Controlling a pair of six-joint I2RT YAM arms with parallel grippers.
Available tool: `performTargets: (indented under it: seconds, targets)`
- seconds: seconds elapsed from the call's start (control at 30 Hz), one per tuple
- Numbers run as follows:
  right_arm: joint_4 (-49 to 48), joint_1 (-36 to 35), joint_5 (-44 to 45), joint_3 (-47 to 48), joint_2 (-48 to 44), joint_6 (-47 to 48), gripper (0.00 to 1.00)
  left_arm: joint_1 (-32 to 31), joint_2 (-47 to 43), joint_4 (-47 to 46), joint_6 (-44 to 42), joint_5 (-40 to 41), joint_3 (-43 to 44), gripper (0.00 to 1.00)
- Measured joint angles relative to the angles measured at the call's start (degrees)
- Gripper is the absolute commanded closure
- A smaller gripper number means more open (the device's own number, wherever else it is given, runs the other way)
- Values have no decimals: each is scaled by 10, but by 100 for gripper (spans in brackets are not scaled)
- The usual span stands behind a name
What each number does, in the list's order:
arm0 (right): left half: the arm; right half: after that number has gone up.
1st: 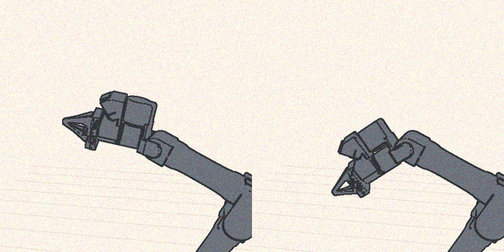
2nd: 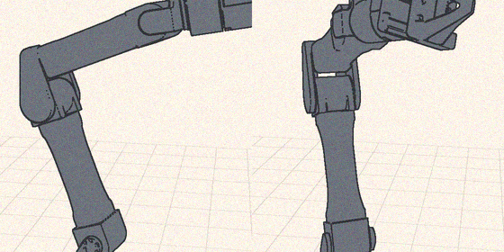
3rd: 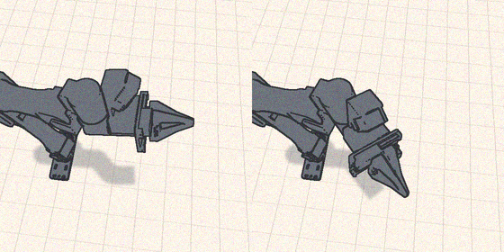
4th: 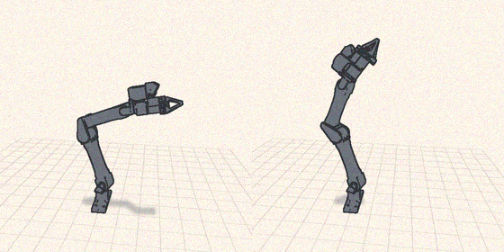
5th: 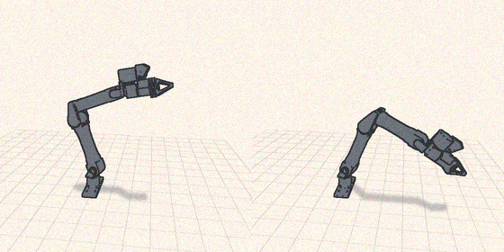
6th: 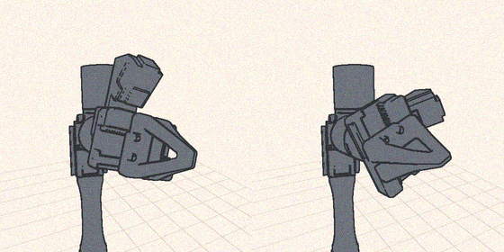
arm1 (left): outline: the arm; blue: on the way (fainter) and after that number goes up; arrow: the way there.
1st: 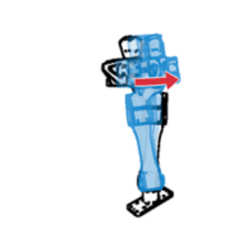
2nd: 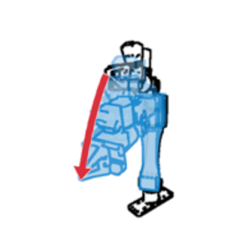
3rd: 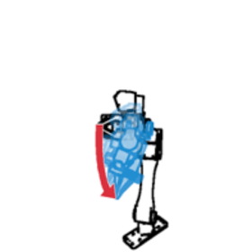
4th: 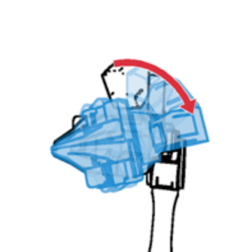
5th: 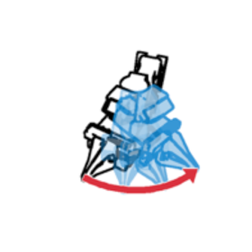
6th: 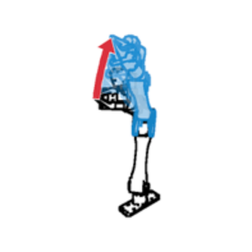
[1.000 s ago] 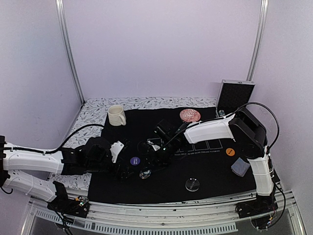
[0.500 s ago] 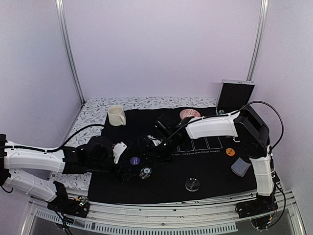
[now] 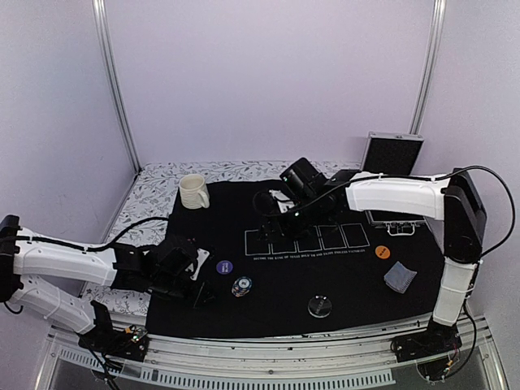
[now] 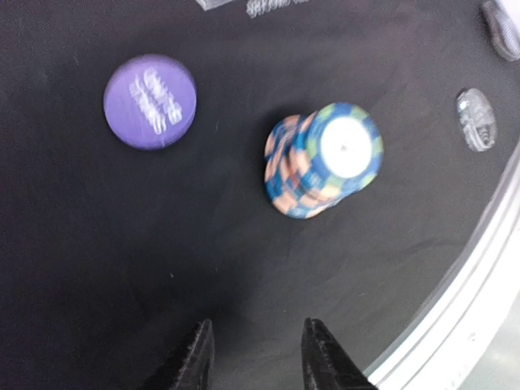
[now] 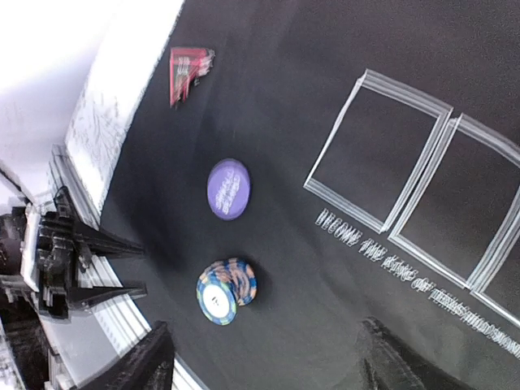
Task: Distribute texas hold em gaming equipment
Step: Adjust the pile of poker chips in the small blind area.
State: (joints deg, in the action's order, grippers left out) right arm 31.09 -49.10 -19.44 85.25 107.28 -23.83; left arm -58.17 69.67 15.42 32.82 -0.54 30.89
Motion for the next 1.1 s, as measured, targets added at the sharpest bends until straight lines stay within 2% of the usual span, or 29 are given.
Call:
performTargets:
  seconds: [0.07,0.1,0.33,0.5,1.1]
  targets:
    - [-3,-15,-16,-6,27,-9,50,-7,26,0,17,0,0,73]
    - [-6,-21,-23,-9,38,-7,53,-9,39,-1,24,-1,0,75]
    - [-76,-41,-117,-83,64,-58,57,-12,81,-30,39,0,-1,79]
    - [-128,-39,-159,-105,74,-89,60,-12,115,-60,30,-1,5,86]
    - [-175,-37,-196,-105,112,-122,75,-11,170,-107,-4,-3,37,88]
